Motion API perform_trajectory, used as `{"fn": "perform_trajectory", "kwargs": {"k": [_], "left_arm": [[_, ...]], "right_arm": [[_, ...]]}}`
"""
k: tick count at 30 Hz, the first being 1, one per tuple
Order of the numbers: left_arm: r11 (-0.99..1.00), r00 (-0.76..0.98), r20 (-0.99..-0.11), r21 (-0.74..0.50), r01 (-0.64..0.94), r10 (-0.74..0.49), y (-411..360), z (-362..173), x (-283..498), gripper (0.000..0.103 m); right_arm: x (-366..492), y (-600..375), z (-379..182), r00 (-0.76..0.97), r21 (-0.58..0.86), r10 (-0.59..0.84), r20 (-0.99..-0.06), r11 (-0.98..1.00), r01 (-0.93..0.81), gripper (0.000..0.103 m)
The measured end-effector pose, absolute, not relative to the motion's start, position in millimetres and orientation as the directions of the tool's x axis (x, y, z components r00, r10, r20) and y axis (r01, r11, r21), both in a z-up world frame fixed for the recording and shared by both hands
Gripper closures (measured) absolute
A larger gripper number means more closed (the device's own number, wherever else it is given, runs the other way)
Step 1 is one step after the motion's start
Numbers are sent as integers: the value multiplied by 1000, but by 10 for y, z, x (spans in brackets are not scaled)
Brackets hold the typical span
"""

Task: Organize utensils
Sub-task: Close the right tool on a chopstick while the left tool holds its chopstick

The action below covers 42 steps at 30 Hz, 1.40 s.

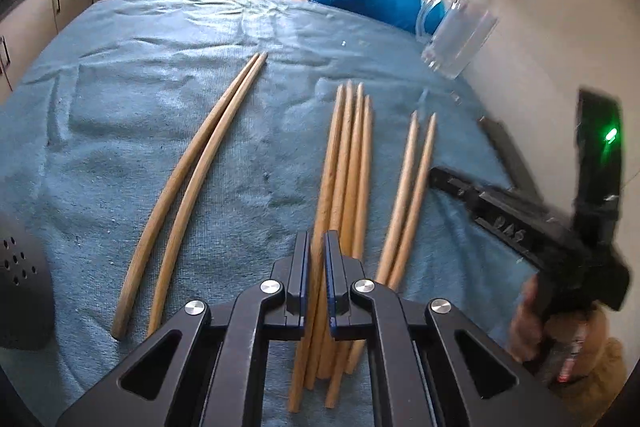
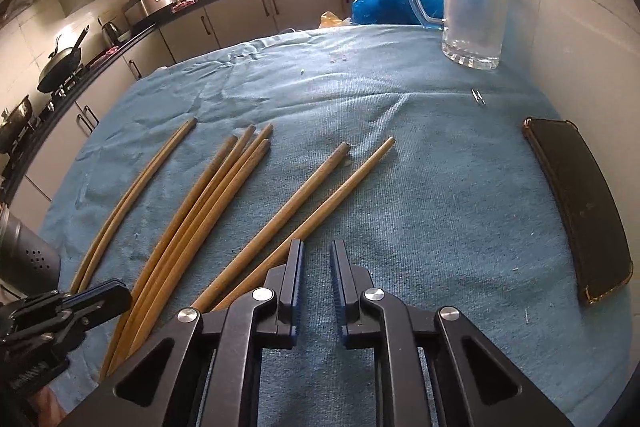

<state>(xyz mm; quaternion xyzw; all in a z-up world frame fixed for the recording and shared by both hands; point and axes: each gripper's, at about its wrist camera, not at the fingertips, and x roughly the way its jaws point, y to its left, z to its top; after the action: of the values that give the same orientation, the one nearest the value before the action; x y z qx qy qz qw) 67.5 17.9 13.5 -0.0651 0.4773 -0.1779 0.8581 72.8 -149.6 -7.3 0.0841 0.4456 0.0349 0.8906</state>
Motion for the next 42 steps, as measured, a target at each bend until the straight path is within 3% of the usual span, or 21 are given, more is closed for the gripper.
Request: {"fn": "perform_trajectory", "kwargs": {"k": [8,14,24,26,28,30,34,36,39,42], "left_arm": [[944,488,-809,-255,211,-328,132,113,748,96],[953,470,-829,-256,161,-302,163,129,676,96],[939,436,-835,-335,81,-336,604,124,-25,96],[936,438,-831,-345,76,-342,677,122,-214,96],[936,444,-828,-342,82,-341,684,124,-329,96],[937,454,-825,-338,83,-337,690,124,-390,96],[935,455,-822,-346,75,-341,700,123,-399,96],[936,458,-821,-344,81,-341,693,124,-403,96],[937,465,-818,-337,87,-338,683,122,-409,96],[937,472,-814,-338,92,-340,681,116,-406,96]], "right_arm": [[816,-1432,-62,583,121,90,-808,992,14,90],[926,-1395,-48,540,55,37,-841,998,17,102],[431,-1674,-38,497,165,128,-858,986,30,102],[358,-1722,-27,501,188,142,-853,981,40,99],[341,-1787,-17,529,246,177,-830,967,61,76],[378,-1846,1,562,321,221,-797,943,84,70],[602,-1800,11,568,424,293,-769,899,110,71],[730,-1700,0,551,409,288,-783,906,107,72],[880,-1578,-45,538,367,250,-805,922,121,85],[1004,-1526,-25,529,310,193,-827,940,143,86]]}}
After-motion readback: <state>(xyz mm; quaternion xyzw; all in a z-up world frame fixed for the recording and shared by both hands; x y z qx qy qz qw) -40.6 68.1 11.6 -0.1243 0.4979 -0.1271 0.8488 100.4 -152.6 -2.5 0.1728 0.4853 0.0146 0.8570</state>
